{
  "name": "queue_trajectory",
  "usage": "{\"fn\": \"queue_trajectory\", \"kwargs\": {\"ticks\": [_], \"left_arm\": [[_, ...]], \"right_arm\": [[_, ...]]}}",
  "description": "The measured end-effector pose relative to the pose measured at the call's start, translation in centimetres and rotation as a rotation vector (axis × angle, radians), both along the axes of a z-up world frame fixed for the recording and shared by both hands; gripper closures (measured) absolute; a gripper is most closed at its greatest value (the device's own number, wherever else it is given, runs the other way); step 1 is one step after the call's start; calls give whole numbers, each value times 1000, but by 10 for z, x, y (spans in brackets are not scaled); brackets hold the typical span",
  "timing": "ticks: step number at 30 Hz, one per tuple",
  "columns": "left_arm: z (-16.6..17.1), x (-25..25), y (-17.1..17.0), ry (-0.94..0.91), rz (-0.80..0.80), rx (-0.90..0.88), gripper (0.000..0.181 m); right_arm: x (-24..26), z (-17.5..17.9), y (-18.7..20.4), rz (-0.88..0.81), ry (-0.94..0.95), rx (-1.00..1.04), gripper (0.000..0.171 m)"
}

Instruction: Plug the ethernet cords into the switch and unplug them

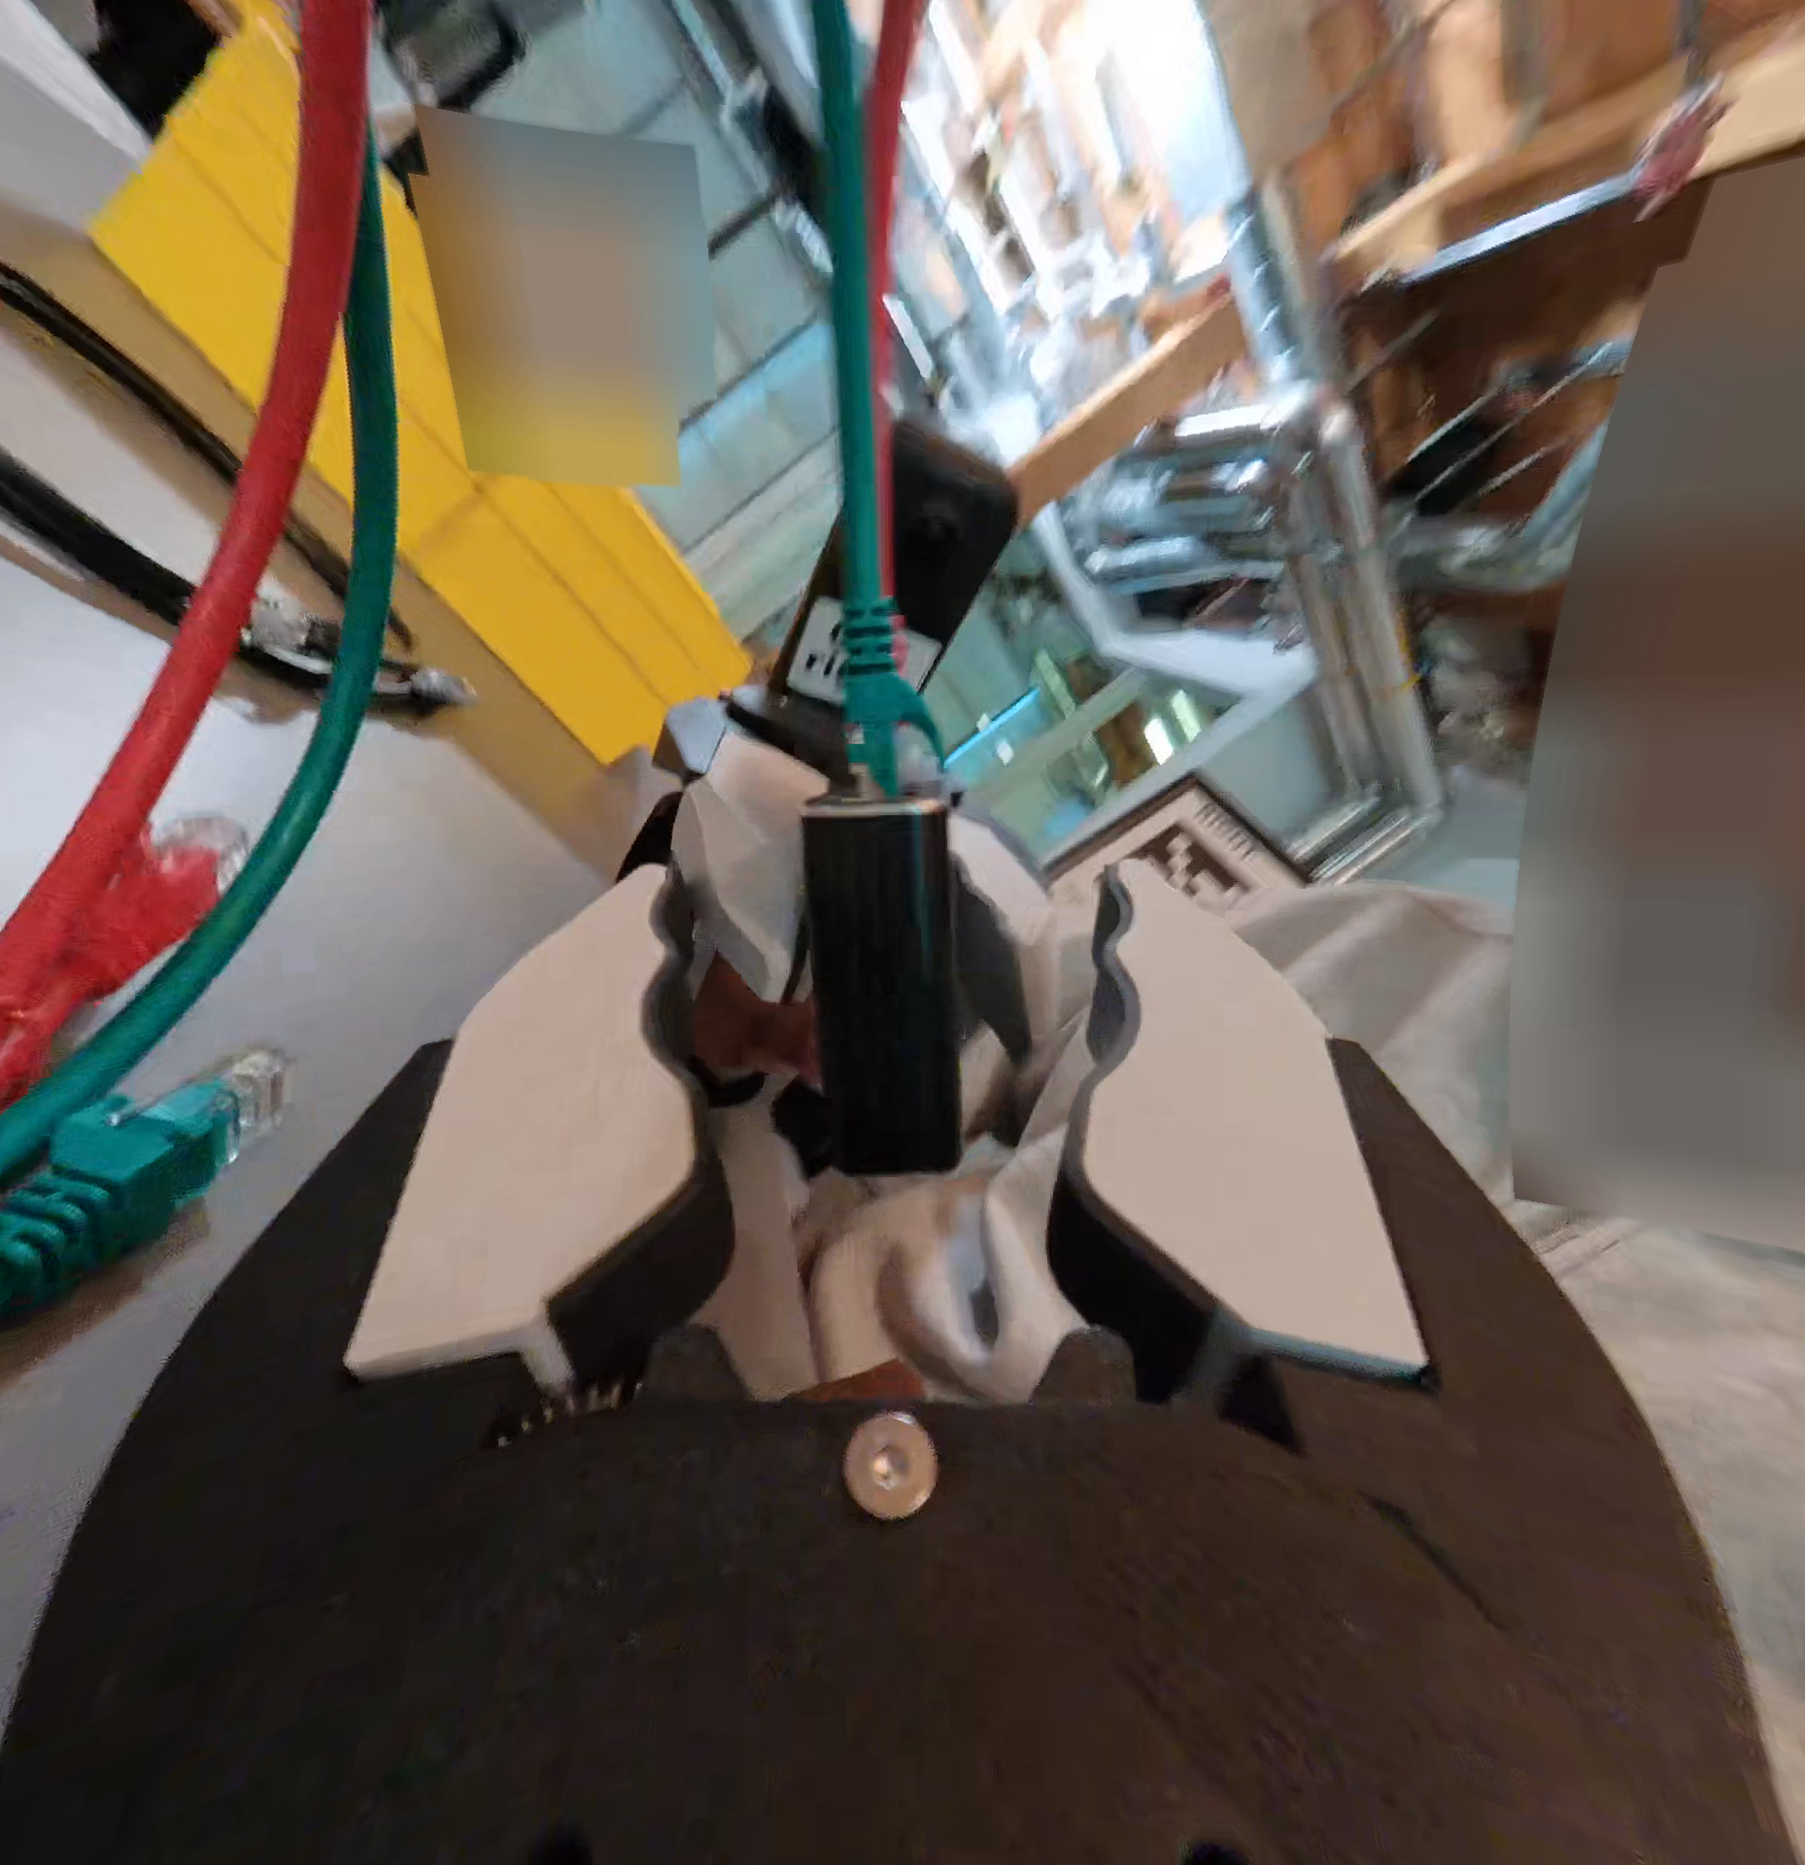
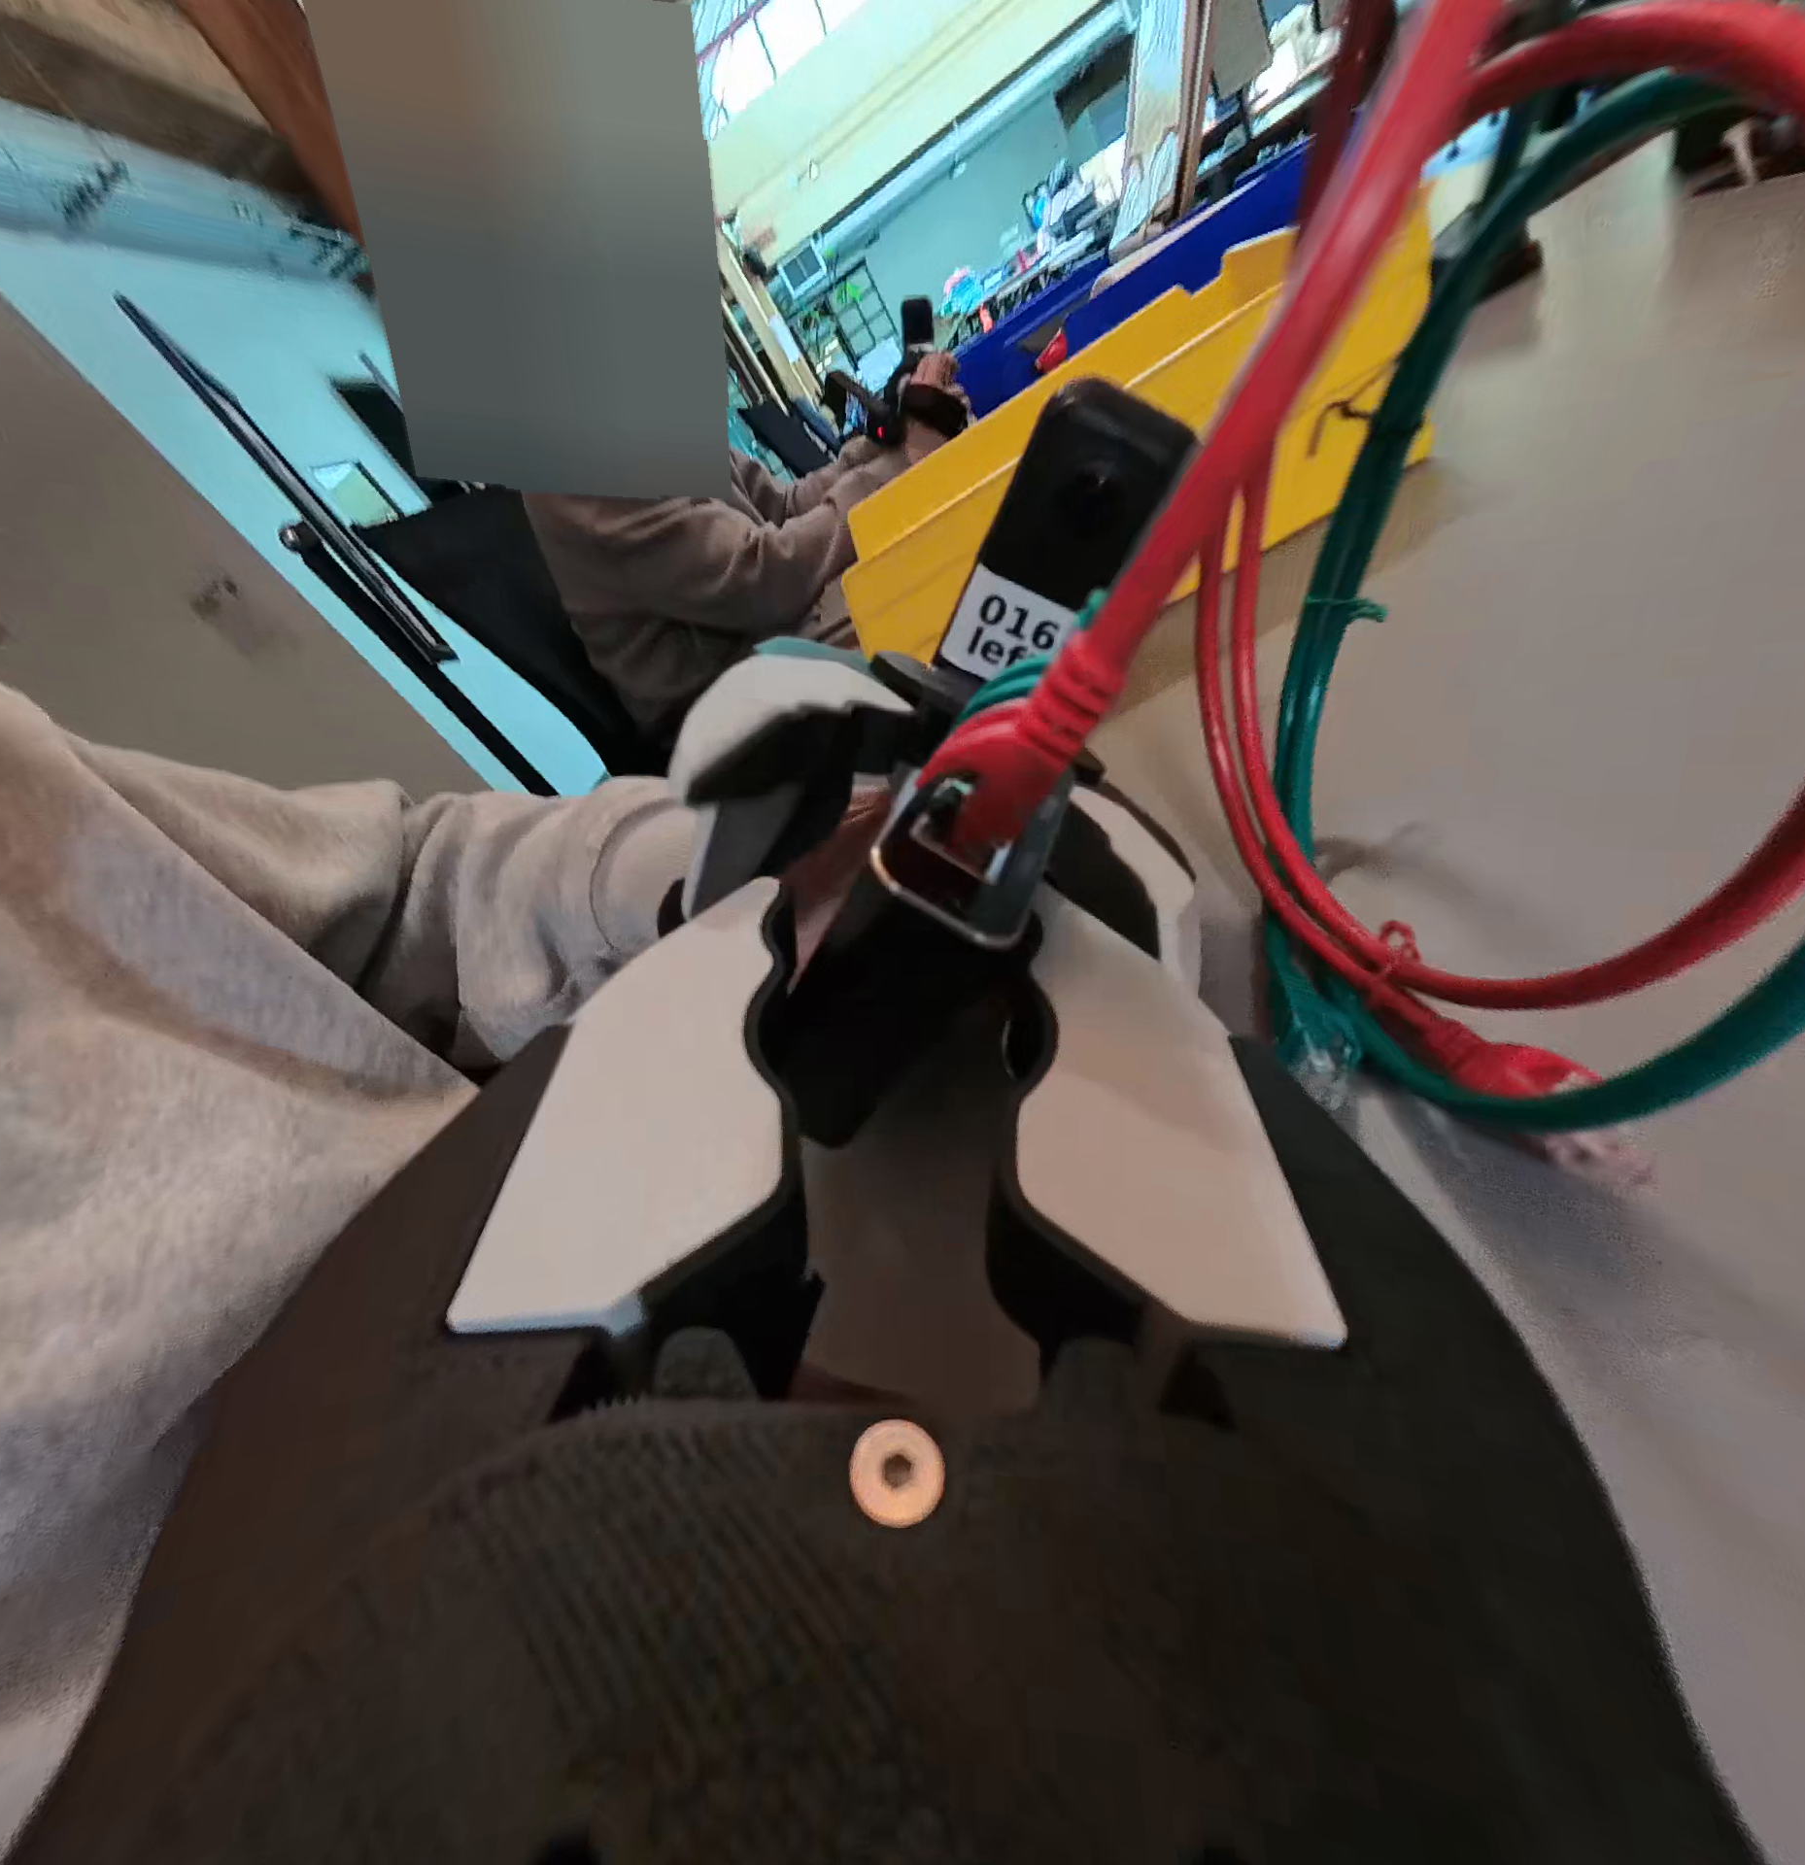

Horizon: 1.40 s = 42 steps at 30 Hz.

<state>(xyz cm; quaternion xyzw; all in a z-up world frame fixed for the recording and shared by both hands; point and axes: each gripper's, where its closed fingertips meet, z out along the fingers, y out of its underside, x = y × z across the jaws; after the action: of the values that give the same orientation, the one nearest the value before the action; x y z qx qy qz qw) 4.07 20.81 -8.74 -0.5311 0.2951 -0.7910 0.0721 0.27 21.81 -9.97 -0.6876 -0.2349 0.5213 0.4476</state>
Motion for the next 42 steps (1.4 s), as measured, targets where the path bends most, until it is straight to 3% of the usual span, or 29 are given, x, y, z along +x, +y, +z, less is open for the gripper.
{"fn": "queue_trajectory", "kwargs": {"ticks": [3,5,12,17,21,26,27,29,42], "left_arm": [[-15,3,-3,79,34,194,128],[-16,3,-2,95,39,240,130],[-16,3,11,93,113,200,135],[-16,-8,30,106,177,177,154],[-18,-6,27,125,165,206,155],[-24,-2,20,164,155,301,155],[-24,-1,19,166,154,307,155],[-25,-1,19,171,154,309,155],[-25,0,17,184,164,341,156]], "right_arm": [[-4,-7,-3,13,-84,38,134],[-3,-9,-2,-1,-122,57,134],[8,-4,6,-52,-60,18,127],[43,18,25,-184,168,-34,122],[63,20,35,-240,253,-87,122],[54,7,33,-208,162,-89,125],[50,5,30,-196,135,-76,128],[46,5,25,-168,99,-43,154],[47,3,23,-155,85,-27,154]]}}
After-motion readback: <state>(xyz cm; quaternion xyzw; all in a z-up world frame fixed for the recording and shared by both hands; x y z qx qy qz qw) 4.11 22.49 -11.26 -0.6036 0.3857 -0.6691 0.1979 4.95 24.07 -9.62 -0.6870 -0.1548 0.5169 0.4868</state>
